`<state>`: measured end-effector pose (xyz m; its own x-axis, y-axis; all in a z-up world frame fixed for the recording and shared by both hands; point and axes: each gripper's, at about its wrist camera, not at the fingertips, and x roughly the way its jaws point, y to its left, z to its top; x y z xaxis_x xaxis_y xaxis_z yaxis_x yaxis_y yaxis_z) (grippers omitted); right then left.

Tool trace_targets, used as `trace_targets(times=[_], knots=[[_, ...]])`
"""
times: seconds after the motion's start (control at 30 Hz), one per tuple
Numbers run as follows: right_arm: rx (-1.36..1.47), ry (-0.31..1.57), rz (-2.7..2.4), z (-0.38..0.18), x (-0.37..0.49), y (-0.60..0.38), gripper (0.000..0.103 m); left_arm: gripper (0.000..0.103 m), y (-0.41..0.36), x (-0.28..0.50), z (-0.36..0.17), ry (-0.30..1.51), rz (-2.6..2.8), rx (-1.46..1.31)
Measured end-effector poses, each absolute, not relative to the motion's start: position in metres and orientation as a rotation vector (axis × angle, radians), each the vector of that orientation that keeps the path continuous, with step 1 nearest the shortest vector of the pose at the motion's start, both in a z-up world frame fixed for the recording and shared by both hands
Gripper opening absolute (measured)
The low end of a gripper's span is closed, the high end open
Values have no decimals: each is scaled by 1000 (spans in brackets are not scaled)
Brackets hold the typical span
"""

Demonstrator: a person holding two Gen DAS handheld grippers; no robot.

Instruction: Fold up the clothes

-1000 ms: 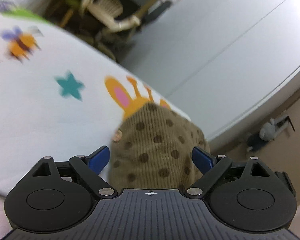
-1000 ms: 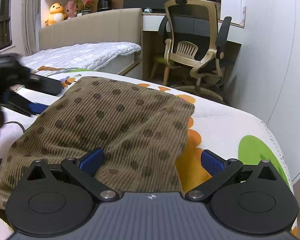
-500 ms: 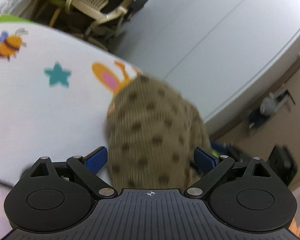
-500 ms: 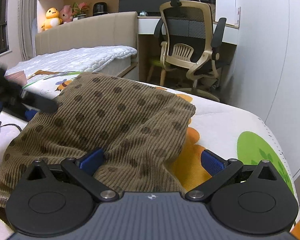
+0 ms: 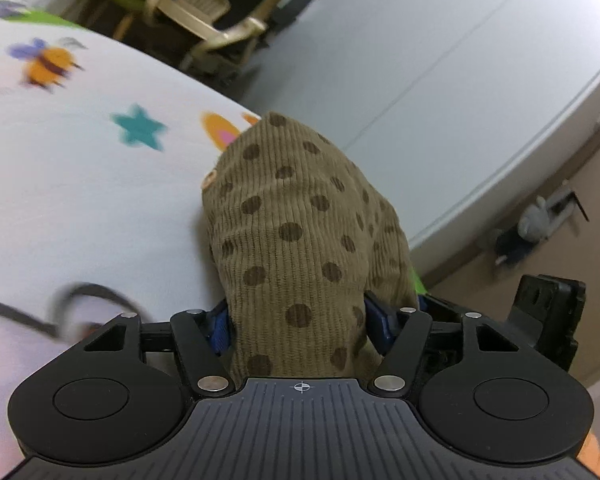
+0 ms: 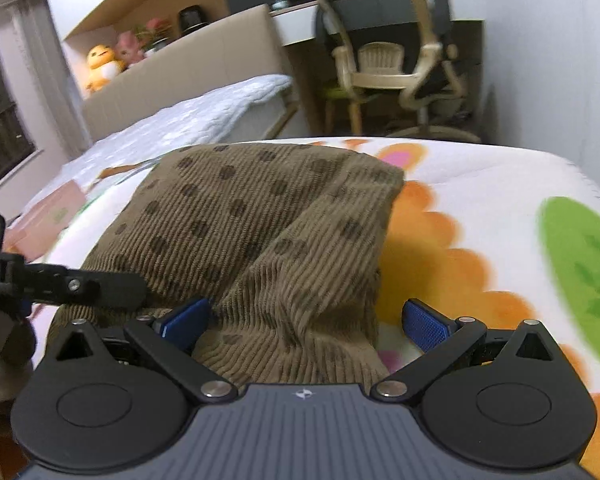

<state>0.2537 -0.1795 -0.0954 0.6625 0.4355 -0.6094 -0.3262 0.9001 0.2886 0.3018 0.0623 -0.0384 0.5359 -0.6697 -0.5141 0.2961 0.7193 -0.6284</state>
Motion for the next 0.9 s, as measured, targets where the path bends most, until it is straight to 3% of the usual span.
trace_targets(times=[0.37, 0.57, 0.73, 0.9], knots=[[10, 693, 647, -87, 295, -31, 103, 68, 178, 271, -31, 743, -376, -495], [-166, 592, 586, -69, 277, -21, 103, 71, 197, 252, 6, 635, -366, -391], [-218, 475, 602, -39, 242, -24, 99, 73, 193, 288, 31, 554, -403, -396], [-215, 498, 763, -31, 206, -7, 99, 74, 186, 351, 4, 663, -395, -452]])
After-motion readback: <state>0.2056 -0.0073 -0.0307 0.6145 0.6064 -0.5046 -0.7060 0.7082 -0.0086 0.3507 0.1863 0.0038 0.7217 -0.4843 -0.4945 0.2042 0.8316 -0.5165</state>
